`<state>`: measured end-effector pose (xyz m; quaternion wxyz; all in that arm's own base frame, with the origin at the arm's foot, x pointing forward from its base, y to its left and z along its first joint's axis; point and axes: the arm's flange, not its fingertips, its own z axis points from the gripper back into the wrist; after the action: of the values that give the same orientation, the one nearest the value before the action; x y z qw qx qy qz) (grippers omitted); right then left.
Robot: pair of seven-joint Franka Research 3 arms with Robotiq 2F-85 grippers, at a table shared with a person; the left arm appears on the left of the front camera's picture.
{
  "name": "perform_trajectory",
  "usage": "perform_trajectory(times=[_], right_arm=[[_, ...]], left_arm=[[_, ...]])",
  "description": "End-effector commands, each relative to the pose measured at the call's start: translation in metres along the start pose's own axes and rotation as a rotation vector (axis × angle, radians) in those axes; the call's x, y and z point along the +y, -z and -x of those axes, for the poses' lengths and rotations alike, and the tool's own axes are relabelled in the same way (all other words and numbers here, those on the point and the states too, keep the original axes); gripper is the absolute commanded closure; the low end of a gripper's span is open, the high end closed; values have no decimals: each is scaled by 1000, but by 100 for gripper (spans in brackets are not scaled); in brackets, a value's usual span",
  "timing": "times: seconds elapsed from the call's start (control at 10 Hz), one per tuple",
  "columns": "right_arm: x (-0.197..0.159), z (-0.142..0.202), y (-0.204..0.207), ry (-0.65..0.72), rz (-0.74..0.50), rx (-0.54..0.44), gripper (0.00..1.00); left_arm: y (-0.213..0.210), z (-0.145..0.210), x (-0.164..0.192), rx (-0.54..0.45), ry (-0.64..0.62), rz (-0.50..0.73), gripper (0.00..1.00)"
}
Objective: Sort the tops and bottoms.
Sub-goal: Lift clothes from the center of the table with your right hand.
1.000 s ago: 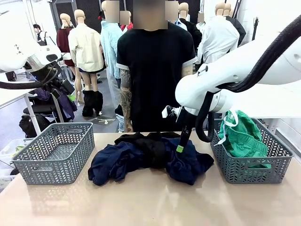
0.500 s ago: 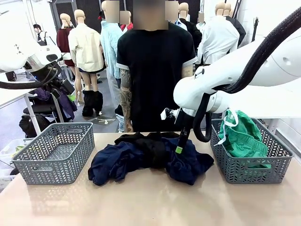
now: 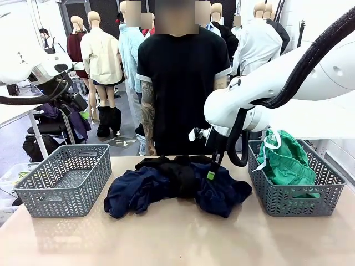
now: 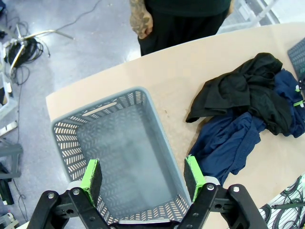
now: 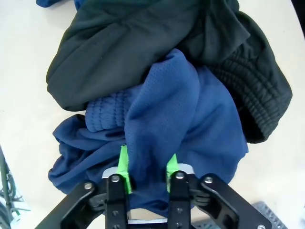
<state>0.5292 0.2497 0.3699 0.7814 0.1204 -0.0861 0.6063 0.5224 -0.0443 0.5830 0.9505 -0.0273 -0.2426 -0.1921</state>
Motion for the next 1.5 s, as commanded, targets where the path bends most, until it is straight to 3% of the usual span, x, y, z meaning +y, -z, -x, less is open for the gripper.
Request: perform_trajectory(times=[0.0, 0.3, 0.5, 1.0, 1.4], right_arm=[[0, -1, -1, -11, -12, 16, 100], [6, -1, -15, -20, 0, 37, 100], [20, 0, -56, 4, 56, 76, 100], [91, -46, -231, -3, 350, 282, 100], [153, -82, -352, 9, 452, 249, 100]], left_arm=[[-3, -2, 2, 7, -18, -3, 11], [-3, -2, 2, 7, -18, -3, 11], [-3, -2, 2, 7, -18, -3, 11], [-3, -2, 2, 7, -18, -3, 11], [-3, -2, 2, 7, -18, -3, 11]])
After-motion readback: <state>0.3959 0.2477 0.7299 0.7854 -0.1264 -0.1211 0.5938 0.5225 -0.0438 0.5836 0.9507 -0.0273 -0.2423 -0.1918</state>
